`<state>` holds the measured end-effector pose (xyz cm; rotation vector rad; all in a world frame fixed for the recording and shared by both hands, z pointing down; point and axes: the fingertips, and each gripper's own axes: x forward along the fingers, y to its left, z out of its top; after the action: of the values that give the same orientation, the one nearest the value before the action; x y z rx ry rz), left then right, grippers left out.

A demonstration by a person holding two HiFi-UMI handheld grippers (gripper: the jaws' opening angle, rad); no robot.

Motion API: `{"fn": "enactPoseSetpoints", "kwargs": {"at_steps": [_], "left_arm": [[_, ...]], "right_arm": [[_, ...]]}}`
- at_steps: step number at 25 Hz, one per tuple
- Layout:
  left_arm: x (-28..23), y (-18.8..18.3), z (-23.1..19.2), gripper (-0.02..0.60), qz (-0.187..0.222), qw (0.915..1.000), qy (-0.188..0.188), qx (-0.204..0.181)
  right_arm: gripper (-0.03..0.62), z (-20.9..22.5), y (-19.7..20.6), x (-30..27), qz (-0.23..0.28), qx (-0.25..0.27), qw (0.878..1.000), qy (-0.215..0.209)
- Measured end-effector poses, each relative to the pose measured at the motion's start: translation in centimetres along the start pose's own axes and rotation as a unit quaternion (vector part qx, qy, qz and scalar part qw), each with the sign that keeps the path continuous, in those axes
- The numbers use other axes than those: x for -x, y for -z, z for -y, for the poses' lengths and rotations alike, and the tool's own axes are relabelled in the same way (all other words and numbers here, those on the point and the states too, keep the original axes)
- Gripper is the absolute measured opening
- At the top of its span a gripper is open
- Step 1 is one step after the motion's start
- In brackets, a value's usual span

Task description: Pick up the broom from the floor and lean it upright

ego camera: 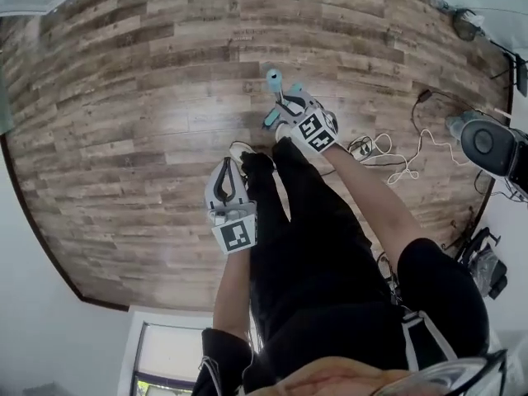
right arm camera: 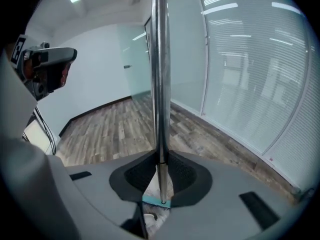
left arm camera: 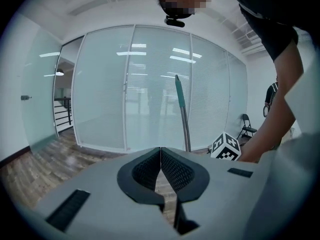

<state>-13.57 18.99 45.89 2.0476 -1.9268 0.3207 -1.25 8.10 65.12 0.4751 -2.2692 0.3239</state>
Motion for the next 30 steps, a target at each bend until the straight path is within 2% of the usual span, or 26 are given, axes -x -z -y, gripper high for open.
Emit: {"fn": "enactPoseSetpoints", "kwargs": {"at_steps": [2, 4, 8, 14, 17, 20, 30], "left_arm": [[1.3, -2.0, 1.5, 0.02, 0.001, 1.0, 0.007, -0.004], [2.1, -3.7, 2.3, 0.02, -0.005, 0.9998, 0.012, 0.017], [3.1, -7.2, 3.9, 0.02, 0.015, 0.9981, 0.037, 0.047], [4.5, -10.5, 4.9, 0.02, 0.029, 0.9981, 0.042, 0.035], [4.6, -11.7, 4.9, 0.02, 0.04, 0.998, 0.035, 0.036], [4.7, -12.5, 5.2, 0.02, 0.05, 0.9973, 0.045, 0.03], [3.2, -14.7, 6.0, 0.02, 0.06, 0.9966, 0.053, 0.018]], "right_arm": [[0.078, -0.2, -2.0, 3.8, 0.019, -0.013, 1.0, 0.016], [0.078, -0.5, -3.8, 7.2, 0.043, -0.034, 0.998, 0.035], [0.078, -0.6, -7.6, 13.5, 0.09, -0.054, 0.993, 0.061], [0.078, -1.7, -11.5, 20.7, 0.145, -0.059, 0.985, 0.078], [0.078, -2.0, -12.9, 22.6, 0.156, -0.043, 0.984, 0.077], [0.078, -2.2, -13.7, 23.5, 0.171, -0.04, 0.981, 0.08], [0.078, 1.6, -14.7, 25.6, 0.19, -0.041, 0.976, 0.101]]}}
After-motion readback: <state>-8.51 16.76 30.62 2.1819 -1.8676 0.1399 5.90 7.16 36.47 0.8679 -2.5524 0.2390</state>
